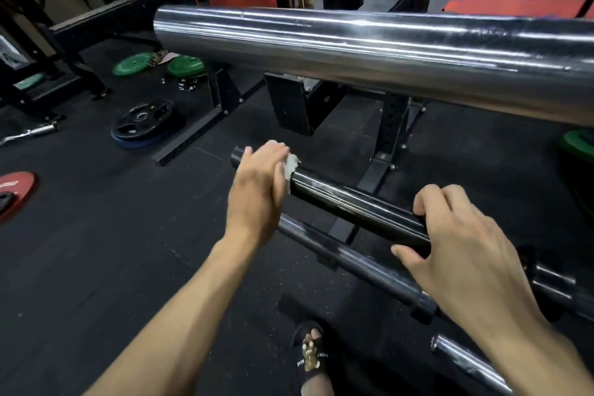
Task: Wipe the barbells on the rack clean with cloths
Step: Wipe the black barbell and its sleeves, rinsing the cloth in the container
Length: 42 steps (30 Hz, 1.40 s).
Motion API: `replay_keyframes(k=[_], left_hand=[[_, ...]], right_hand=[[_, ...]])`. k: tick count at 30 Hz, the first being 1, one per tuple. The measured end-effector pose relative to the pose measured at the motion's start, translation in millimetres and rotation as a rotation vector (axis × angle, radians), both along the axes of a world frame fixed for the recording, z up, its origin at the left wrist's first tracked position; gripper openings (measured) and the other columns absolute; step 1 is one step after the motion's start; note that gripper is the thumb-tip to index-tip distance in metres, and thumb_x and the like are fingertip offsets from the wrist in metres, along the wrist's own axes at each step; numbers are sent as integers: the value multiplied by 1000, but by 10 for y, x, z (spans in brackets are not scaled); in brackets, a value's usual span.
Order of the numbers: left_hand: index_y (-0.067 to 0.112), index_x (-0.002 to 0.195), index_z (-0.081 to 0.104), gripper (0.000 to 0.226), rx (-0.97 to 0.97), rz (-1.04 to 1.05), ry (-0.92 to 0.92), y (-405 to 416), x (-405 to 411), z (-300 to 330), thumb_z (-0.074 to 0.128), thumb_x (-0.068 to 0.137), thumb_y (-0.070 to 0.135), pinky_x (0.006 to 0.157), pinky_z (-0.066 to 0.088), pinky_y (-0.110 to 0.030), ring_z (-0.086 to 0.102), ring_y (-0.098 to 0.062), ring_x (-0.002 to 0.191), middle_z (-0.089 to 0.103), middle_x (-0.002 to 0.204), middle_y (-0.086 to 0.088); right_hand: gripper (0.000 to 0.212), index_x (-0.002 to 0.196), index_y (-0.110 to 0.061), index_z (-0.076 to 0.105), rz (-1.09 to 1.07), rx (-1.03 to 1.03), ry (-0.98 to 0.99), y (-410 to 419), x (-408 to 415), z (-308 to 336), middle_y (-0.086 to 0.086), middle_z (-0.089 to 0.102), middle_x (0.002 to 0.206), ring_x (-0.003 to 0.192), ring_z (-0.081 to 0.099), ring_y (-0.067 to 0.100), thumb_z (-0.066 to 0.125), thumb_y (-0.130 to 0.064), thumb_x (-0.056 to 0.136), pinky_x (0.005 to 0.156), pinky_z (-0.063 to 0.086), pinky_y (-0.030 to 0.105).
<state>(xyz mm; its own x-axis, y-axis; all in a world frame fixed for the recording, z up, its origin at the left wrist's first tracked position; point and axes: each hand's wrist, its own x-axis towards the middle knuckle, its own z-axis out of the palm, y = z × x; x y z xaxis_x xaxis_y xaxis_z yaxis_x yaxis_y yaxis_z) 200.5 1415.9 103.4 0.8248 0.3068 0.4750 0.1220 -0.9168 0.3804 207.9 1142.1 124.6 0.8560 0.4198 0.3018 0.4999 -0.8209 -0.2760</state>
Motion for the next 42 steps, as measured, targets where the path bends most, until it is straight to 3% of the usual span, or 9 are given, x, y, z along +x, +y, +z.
replay_keyframes(k=[8,16,19,23,26,32,37,40,42], left_hand=[[8,140,58,44,113,-459,37,-795,-196,-85,34,105,19,127,16,-38,44,-18,143,58,146,-6],[8,124,68,37,-77,-39,-69,-53,-2,-47,41,100,4,126,21,-37,52,-12,134,67,131,-2],[9,115,68,30,-24,-118,-60,-487,-56,-87,44,99,3,125,20,-30,56,-14,119,67,121,-6],[5,136,61,43,105,-414,-93,-536,-192,-185,57,94,-3,124,26,-47,46,-21,142,57,146,-8],[5,128,66,41,157,-245,-35,-88,-109,-81,58,91,-7,119,35,-48,54,-20,130,64,135,-9],[5,125,67,35,-21,30,-73,273,51,-39,52,96,-9,117,23,-13,55,-13,128,66,133,-7],[11,143,56,62,131,-363,-37,31,-195,-91,50,89,-17,121,33,-35,44,-18,144,51,152,-2],[6,128,65,61,121,-159,-1,508,-113,39,48,80,-27,104,34,-5,60,-17,119,65,129,-5],[5,127,66,56,-73,3,-65,700,-54,42,50,83,-25,102,38,-5,62,-13,111,69,123,-6]], right_hand=[[62,112,-23,64,-9,-98,73,60,126,-64,-7,40,94,82,51,18,88,-54,64,78,39,37],[55,118,-32,46,-9,-162,182,161,76,93,-16,48,98,77,53,5,28,-75,89,77,40,29],[44,110,-35,37,-18,-194,177,211,64,175,-15,52,97,69,48,3,30,-74,90,72,35,27],[50,110,-33,39,-7,-196,111,302,72,139,-14,58,90,68,50,5,24,-77,90,68,36,30],[68,133,-29,50,10,-205,73,331,73,58,-13,63,92,79,61,11,14,-70,93,70,44,31],[60,122,-14,67,18,-160,1,337,154,-137,-3,67,79,63,62,22,39,-60,95,58,42,35],[58,123,-17,66,10,-129,-12,333,140,-135,-6,67,83,64,61,18,39,-60,94,56,40,32],[56,120,-14,67,23,-94,-38,327,133,-171,-3,67,80,62,61,21,43,-57,94,55,43,34],[55,119,-13,67,21,-98,-52,321,130,-178,-2,66,80,63,61,23,44,-56,95,57,47,37]])
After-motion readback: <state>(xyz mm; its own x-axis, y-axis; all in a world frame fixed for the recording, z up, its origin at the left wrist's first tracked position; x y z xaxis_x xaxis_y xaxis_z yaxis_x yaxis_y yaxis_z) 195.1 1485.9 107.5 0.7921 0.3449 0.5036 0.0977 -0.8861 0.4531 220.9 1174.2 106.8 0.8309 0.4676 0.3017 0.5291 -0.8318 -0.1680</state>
